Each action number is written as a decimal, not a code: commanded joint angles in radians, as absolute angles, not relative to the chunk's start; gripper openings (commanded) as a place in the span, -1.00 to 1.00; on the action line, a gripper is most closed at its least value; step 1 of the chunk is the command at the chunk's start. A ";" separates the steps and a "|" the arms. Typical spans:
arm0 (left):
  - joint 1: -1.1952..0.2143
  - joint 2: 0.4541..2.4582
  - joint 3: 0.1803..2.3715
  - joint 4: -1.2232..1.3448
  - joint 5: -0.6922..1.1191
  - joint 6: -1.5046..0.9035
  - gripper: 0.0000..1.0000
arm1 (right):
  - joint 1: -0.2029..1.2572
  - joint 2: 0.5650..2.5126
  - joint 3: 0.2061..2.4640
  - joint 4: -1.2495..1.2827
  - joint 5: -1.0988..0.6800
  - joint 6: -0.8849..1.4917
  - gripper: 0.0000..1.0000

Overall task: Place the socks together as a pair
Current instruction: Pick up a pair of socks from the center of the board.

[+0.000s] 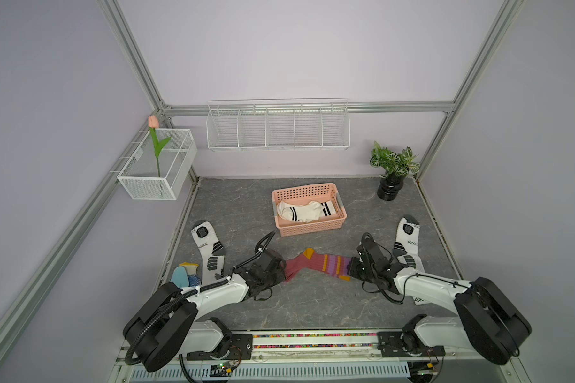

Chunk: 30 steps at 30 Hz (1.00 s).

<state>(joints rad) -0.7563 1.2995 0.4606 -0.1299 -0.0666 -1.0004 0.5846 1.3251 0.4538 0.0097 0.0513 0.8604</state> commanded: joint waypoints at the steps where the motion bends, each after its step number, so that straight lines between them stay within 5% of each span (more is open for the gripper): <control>1: -0.755 1.284 0.466 -0.257 -0.086 -0.971 -1.00 | 0.591 1.333 0.418 -0.014 0.048 0.880 -0.86; 16: -0.753 1.095 0.589 -0.387 -0.103 -0.905 -1.00 | 0.589 1.093 0.548 -0.172 0.124 0.709 -0.86; 30: -0.746 1.062 0.822 -0.477 -0.125 -0.732 -1.00 | 0.569 1.067 0.804 -0.403 0.171 0.544 -0.86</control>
<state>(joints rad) -0.7525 1.0641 0.7525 -0.4259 -0.0906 -0.7956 0.5808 1.0824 0.7551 -0.3355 0.1360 0.6056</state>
